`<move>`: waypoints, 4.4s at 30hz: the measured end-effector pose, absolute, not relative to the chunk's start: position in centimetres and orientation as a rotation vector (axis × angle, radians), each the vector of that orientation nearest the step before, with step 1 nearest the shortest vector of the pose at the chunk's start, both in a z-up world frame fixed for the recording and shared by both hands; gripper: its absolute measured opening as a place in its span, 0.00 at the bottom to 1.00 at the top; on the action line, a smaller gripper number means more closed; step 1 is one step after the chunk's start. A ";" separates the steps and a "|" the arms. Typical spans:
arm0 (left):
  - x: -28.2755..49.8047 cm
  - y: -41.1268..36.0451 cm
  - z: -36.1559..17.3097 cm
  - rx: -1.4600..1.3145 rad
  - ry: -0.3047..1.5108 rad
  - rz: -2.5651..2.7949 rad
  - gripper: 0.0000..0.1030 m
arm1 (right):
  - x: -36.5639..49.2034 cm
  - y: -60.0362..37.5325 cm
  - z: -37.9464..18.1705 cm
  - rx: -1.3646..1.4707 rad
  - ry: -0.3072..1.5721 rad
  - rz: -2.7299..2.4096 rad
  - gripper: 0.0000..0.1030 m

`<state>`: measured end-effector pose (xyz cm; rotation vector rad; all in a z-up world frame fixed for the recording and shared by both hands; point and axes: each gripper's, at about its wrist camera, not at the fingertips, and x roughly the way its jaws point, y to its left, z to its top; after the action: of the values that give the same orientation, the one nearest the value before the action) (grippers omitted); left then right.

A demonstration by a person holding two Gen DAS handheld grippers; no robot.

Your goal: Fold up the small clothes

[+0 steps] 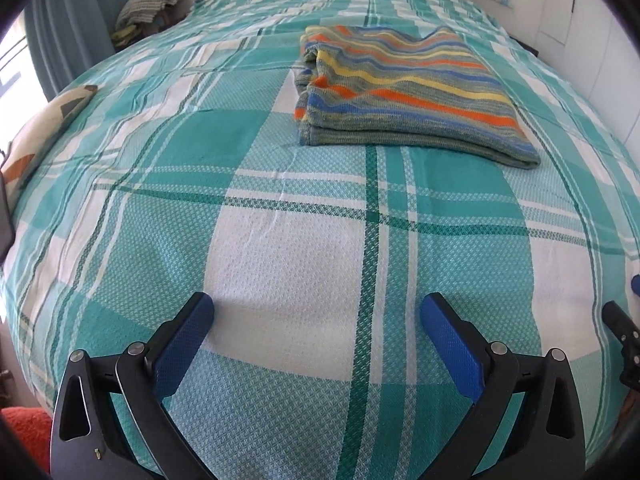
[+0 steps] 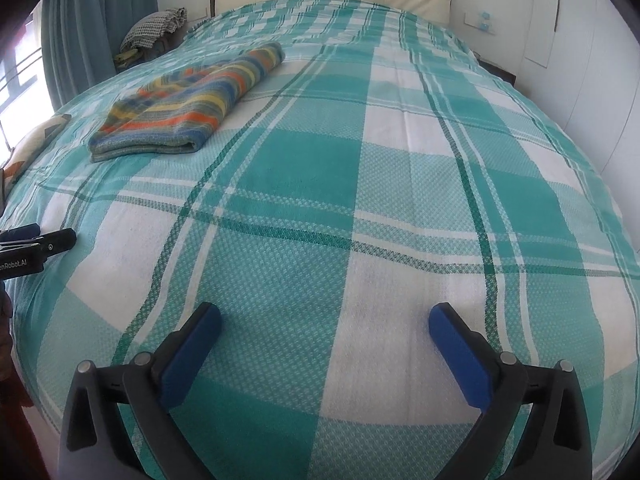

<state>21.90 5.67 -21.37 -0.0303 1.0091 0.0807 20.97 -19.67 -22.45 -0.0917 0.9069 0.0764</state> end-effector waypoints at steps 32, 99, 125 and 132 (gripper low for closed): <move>21.9 5.4 -21.5 -0.018 1.010 0.089 1.00 | 20.8 -19.5 -22.6 -0.094 0.904 0.076 1.00; 33.2 5.8 -11.4 0.040 0.926 -0.038 0.86 | 39.5 -16.9 -12.5 -0.055 0.949 0.250 0.79; 6.6 -0.5 -0.8 0.102 0.930 0.111 0.99 | 10.1 -17.3 -2.2 -0.136 0.940 0.240 0.94; 3.4 0.0 0.9 0.123 0.924 0.102 0.99 | 6.5 -16.5 0.0 -0.153 0.926 0.253 0.94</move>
<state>3.42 -0.04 0.89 0.1228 0.9238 0.1022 6.54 -16.47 -0.02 -0.1527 0.9264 0.2532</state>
